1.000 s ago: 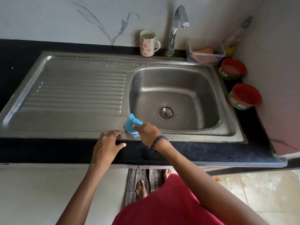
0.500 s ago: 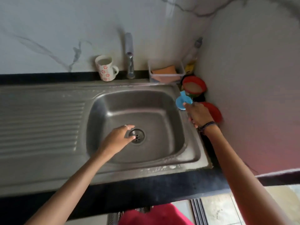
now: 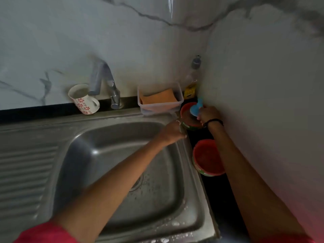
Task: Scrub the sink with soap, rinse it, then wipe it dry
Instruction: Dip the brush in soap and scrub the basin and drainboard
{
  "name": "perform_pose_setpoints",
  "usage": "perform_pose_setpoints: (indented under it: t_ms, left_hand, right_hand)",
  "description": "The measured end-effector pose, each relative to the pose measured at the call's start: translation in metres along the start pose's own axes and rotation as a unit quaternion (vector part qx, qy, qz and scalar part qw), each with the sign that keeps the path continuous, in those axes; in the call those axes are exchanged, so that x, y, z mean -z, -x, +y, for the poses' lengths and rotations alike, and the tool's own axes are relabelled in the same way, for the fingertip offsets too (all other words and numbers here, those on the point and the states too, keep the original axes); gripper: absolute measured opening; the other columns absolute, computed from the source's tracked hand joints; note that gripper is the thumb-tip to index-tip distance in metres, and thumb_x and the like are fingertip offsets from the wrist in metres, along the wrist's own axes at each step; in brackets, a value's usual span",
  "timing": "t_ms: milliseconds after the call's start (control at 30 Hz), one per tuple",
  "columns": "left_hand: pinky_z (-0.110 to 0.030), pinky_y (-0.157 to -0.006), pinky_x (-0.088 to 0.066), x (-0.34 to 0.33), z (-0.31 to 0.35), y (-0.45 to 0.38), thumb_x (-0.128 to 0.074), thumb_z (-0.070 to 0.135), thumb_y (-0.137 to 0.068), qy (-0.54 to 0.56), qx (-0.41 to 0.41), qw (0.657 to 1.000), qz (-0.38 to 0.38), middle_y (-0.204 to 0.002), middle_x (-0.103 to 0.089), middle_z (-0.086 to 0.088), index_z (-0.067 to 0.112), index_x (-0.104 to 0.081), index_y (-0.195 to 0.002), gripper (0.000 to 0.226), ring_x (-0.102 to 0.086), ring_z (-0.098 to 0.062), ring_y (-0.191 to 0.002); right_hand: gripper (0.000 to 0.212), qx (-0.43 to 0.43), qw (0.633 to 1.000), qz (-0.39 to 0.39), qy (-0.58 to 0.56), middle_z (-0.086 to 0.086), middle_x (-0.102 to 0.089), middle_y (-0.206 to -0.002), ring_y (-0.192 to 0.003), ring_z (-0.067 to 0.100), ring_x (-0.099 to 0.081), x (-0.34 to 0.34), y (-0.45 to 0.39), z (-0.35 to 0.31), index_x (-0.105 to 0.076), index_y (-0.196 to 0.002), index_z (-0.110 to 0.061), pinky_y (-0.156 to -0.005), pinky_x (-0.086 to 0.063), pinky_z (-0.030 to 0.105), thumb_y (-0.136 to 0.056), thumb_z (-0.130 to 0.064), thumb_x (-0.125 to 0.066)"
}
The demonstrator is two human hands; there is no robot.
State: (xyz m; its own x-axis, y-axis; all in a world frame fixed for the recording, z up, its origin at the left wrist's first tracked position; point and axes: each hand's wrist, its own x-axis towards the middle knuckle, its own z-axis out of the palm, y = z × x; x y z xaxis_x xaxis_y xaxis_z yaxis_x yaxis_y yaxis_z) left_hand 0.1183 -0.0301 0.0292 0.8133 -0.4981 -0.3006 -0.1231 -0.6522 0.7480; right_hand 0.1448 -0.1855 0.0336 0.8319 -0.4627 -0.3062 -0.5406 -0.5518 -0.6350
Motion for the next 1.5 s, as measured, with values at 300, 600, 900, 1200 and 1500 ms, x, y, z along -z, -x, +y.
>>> perform_pose_setpoints:
  t_ms: [300,600,900,1200,1500]
  left_hand:
    - [-0.024,-0.113,-0.011,-0.025,-0.019,-0.022,-0.064,0.011,-0.083,-0.115,-0.048,0.992,0.02,-0.157,0.003,-0.008,0.011,0.0,-0.149,0.093,-0.006,-0.021,-0.144]
    - [-0.036,-0.118,-0.003,-0.009,-0.042,0.039,-0.057,0.02,-0.091,-0.065,-0.025,0.995,0.07,-0.157,0.002,-0.004,0.013,-0.003,-0.149,0.08,0.004,-0.019,-0.144]
    - [-0.021,-0.112,0.001,0.015,-0.144,0.204,-0.05,0.04,-0.087,-0.055,0.113,0.965,0.232,-0.153,-0.005,0.001,0.009,-0.01,-0.146,0.078,0.003,-0.016,-0.143]
    - [-0.028,-0.115,0.0,0.002,-0.208,0.383,-0.053,0.019,-0.092,-0.05,0.313,0.854,0.413,-0.152,-0.01,0.002,0.012,-0.019,-0.146,0.064,-0.002,-0.012,-0.141]
    - [-0.039,-0.116,0.0,-0.028,-0.222,0.433,-0.051,0.027,-0.094,-0.003,0.436,0.802,0.409,-0.157,-0.005,-0.006,0.011,-0.013,-0.148,0.068,0.001,-0.022,-0.145]
  right_hand:
    - [0.037,0.013,0.998,-0.03,0.048,0.021,-0.068,-0.105,-0.084,0.027,-0.066,0.007,-0.012,0.003,-0.061,-0.112,0.005,-0.075,-0.054,0.033,-0.095,-0.025,-0.046]
    - [0.032,0.208,0.975,0.08,-0.014,0.01,-0.062,-0.068,-0.064,0.022,-0.057,0.019,0.065,-0.009,-0.062,-0.088,-0.001,-0.057,-0.04,0.028,-0.095,-0.029,-0.048]
    - [0.027,0.315,0.918,-0.221,-0.097,-0.004,-0.053,-0.05,-0.04,0.0,-0.05,-0.078,0.18,-0.036,-0.054,-0.066,-0.02,-0.045,-0.034,0.012,-0.092,-0.029,-0.055]
    - [0.029,0.338,0.789,-0.512,-0.023,-0.003,-0.049,-0.051,-0.036,0.002,-0.041,-0.172,0.292,-0.05,-0.059,-0.081,-0.006,-0.04,-0.033,0.014,-0.092,-0.033,-0.054]
    - [0.021,0.359,0.75,-0.555,0.026,-0.006,-0.049,-0.054,-0.045,0.0,-0.044,-0.195,0.323,-0.039,-0.054,-0.076,-0.018,-0.048,-0.035,0.013,-0.093,-0.029,-0.053]
